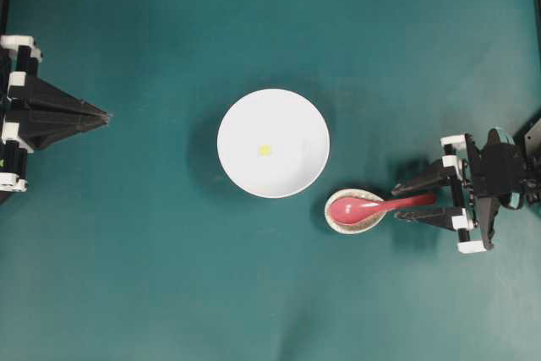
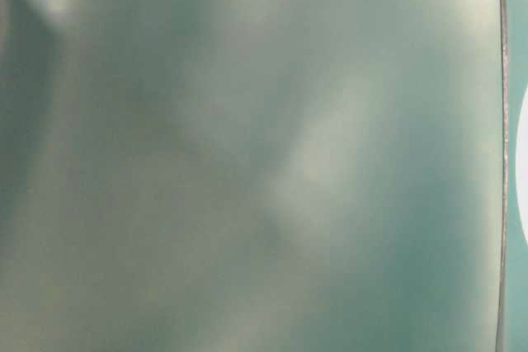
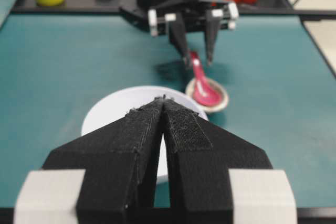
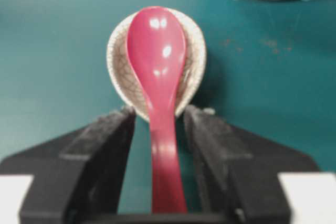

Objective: Scoop the yellow hexagonal prism block from the bowl with a spoon using the right arm.
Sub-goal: 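Lift the red spoon out of the ceramic dish with the right gripper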

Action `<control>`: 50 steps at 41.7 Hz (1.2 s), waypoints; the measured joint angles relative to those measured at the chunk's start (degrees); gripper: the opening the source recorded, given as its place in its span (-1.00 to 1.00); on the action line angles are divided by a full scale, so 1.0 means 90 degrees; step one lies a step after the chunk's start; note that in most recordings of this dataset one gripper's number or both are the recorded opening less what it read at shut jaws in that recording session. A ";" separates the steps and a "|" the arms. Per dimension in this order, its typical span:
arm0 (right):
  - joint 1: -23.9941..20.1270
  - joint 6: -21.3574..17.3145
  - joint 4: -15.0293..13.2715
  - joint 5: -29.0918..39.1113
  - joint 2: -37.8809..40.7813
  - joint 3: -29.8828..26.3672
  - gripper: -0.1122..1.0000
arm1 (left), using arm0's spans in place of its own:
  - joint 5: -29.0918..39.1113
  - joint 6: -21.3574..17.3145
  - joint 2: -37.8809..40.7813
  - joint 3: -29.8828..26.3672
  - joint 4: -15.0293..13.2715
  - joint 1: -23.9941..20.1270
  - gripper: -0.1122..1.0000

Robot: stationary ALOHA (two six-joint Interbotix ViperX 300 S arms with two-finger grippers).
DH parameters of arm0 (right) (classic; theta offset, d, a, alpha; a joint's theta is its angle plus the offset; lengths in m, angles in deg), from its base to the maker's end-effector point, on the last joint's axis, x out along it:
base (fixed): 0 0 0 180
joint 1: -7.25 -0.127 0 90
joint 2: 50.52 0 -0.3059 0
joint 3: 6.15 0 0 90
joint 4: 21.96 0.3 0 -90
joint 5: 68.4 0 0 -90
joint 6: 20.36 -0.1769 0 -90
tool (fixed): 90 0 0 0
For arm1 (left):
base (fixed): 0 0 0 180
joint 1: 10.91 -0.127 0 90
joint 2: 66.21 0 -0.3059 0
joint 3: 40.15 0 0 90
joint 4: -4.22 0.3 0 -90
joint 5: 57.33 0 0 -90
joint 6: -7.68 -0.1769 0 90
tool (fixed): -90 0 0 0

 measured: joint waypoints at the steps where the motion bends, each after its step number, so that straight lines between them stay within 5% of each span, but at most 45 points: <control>1: 0.0000 0.0000 -0.0010 -0.0049 0.0039 0.0010 0.08 | 0.0000 0.0010 0.0010 0.0000 0.0000 0.0000 -0.79; 50: -0.0010 -0.0029 -0.0010 -0.0283 0.0586 -0.0156 -0.09 | 0.0000 0.0010 0.0000 -0.0010 -0.0010 0.0000 -0.79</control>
